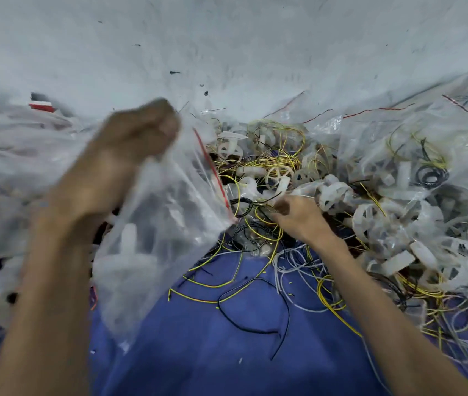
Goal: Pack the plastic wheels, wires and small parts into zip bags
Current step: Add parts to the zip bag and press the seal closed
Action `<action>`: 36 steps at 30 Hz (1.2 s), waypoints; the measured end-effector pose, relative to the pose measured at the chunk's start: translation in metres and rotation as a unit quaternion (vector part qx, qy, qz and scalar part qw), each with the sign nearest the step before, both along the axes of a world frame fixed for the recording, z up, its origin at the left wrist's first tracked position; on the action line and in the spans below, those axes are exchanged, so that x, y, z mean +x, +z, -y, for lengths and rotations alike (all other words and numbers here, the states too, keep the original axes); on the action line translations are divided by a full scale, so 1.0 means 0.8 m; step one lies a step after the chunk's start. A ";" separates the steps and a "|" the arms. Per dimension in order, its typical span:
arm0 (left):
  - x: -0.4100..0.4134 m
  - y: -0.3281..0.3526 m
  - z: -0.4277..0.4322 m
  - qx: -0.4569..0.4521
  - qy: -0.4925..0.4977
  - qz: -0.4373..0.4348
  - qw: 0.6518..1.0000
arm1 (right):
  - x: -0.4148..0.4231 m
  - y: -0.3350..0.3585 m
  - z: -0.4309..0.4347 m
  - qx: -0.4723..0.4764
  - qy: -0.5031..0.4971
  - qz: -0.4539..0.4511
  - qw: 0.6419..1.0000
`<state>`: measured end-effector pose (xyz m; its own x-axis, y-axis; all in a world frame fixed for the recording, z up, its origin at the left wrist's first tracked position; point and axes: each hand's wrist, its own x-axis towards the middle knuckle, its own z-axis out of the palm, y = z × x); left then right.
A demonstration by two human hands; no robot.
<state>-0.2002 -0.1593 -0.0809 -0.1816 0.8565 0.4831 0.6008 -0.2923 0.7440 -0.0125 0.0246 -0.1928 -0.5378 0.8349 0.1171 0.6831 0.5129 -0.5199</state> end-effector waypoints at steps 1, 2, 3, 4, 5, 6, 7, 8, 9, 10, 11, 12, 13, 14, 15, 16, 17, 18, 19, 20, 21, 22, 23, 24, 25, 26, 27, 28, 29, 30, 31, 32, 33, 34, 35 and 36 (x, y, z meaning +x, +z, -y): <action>0.009 -0.006 -0.007 -0.006 -0.022 -0.013 1.000 | -0.006 -0.008 0.001 0.012 -0.027 0.019 0.999; 0.023 -0.007 -0.008 -0.017 -0.053 -0.022 0.998 | -0.010 -0.016 0.002 0.022 -0.045 0.038 0.998; 0.038 -0.007 -0.009 -0.040 -0.086 -0.047 0.994 | -0.013 -0.021 0.003 0.031 -0.061 0.046 0.997; 0.043 -0.009 -0.011 -0.067 -0.100 -0.074 0.990 | -0.014 -0.024 0.003 0.035 -0.078 0.043 0.995; 0.045 -0.012 -0.012 -0.092 -0.114 -0.092 0.985 | -0.014 -0.026 0.003 0.035 -0.096 0.038 0.994; 0.040 -0.013 -0.015 -0.112 -0.120 -0.104 0.981 | -0.013 -0.026 0.003 0.036 -0.113 0.039 0.992; 0.039 -0.012 -0.016 -0.134 -0.121 -0.114 0.977 | -0.011 -0.026 0.002 0.039 -0.122 0.051 0.990; 0.039 -0.013 -0.017 -0.148 -0.122 -0.122 0.974 | -0.010 -0.025 0.002 0.042 -0.121 0.071 0.989; 0.038 -0.015 -0.017 -0.160 -0.124 -0.127 0.971 | -0.009 -0.025 0.002 0.047 -0.113 0.092 0.988; 0.036 -0.017 -0.018 -0.169 -0.119 -0.128 0.970 | -0.009 -0.025 0.002 0.053 -0.106 0.109 0.987; 0.035 -0.019 -0.019 -0.179 -0.115 -0.134 0.968 | -0.008 -0.025 0.004 0.058 -0.107 0.115 0.986; 0.035 -0.021 -0.020 -0.186 -0.111 -0.140 0.966 | -0.008 -0.026 0.006 0.061 -0.116 0.112 0.985; 0.035 -0.022 -0.021 -0.193 -0.107 -0.147 0.964 | -0.007 -0.026 0.009 0.065 -0.129 0.109 0.983; 0.036 -0.023 -0.022 -0.198 -0.101 -0.157 0.962 | -0.007 -0.026 0.010 0.068 -0.140 0.108 0.982; 0.037 -0.025 -0.023 -0.204 -0.094 -0.167 0.960 | -0.007 -0.024 0.012 0.071 -0.149 0.111 0.980; 0.039 -0.026 -0.023 -0.210 -0.088 -0.171 0.959 | -0.007 -0.022 0.013 0.076 -0.154 0.112 0.979; 0.040 -0.026 -0.024 -0.212 -0.090 -0.173 0.958 | -0.006 -0.019 0.014 0.086 -0.160 0.107 0.977; 0.042 -0.026 -0.024 -0.212 -0.092 -0.177 0.957 | -0.003 -0.015 0.013 0.104 -0.166 0.097 0.976; 0.043 -0.026 -0.025 -0.210 -0.097 -0.181 0.956 | 0.002 -0.011 0.012 0.131 -0.170 0.084 0.973; 0.044 -0.026 -0.025 -0.209 -0.099 -0.186 0.955 | 0.008 -0.006 0.011 0.164 -0.170 0.068 0.969; 0.044 -0.025 -0.024 -0.209 -0.099 -0.188 0.954 | 0.014 -0.001 0.009 0.194 -0.171 0.047 0.965; 0.044 -0.025 -0.024 -0.208 -0.098 -0.189 0.955 | 0.021 0.006 0.007 0.217 -0.173 0.024 0.960; 0.043 -0.026 -0.025 -0.208 -0.097 -0.188 0.955 | 0.027 0.013 0.004 0.237 -0.175 0.001 0.956; 0.044 -0.026 -0.024 -0.209 -0.094 -0.187 0.955 | 0.033 0.021 0.001 0.262 -0.175 -0.021 0.949; 0.044 -0.026 -0.024 -0.211 -0.092 -0.187 0.955 | 0.039 0.028 -0.002 0.287 -0.176 -0.039 0.941; 0.044 -0.026 -0.024 -0.211 -0.091 -0.187 0.955 | 0.045 0.034 -0.005 0.307 -0.175 -0.056 0.934; 0.045 -0.027 -0.025 -0.211 -0.090 -0.188 0.955 | 0.050 0.040 -0.008 0.316 -0.169 -0.075 0.930; 0.045 -0.027 -0.025 -0.210 -0.089 -0.189 0.955 | 0.054 0.045 -0.009 0.317 -0.158 -0.097 0.930; 0.046 -0.028 -0.025 -0.210 -0.087 -0.190 0.955 | 0.058 0.048 -0.011 0.314 -0.142 -0.121 0.931; 0.046 -0.028 -0.025 -0.210 -0.085 -0.191 0.955 | 0.062 0.051 -0.011 0.310 -0.127 -0.144 0.931; 0.046 -0.028 -0.026 -0.210 -0.084 -0.192 0.955 | 0.065 0.053 -0.011 0.305 -0.117 -0.164 0.931; 0.046 -0.029 -0.026 -0.209 -0.085 -0.194 0.955 | 0.067 0.057 -0.011 0.297 -0.109 -0.185 0.930; 0.046 -0.029 -0.026 -0.208 -0.085 -0.194 0.955 | 0.070 0.061 -0.010 0.293 -0.100 -0.203 0.929; 0.046 -0.030 -0.025 -0.206 -0.086 -0.192 0.956 | 0.072 0.066 -0.009 0.296 -0.090 -0.217 0.926; 0.046 -0.029 -0.025 -0.203 -0.086 -0.189 0.957 | 0.073 0.070 -0.008 0.303 -0.082 -0.226 0.922; 0.045 -0.029 -0.025 -0.198 -0.086 -0.184 0.959 | 0.074 0.075 -0.008 0.307 -0.078 -0.231 0.920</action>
<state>-0.1642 -0.1396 -0.1043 0.0997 0.9881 0.1170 0.8123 -0.1487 0.5640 0.0467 0.0309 -0.1329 -0.1917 0.5976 0.7785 0.5510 0.7220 -0.4185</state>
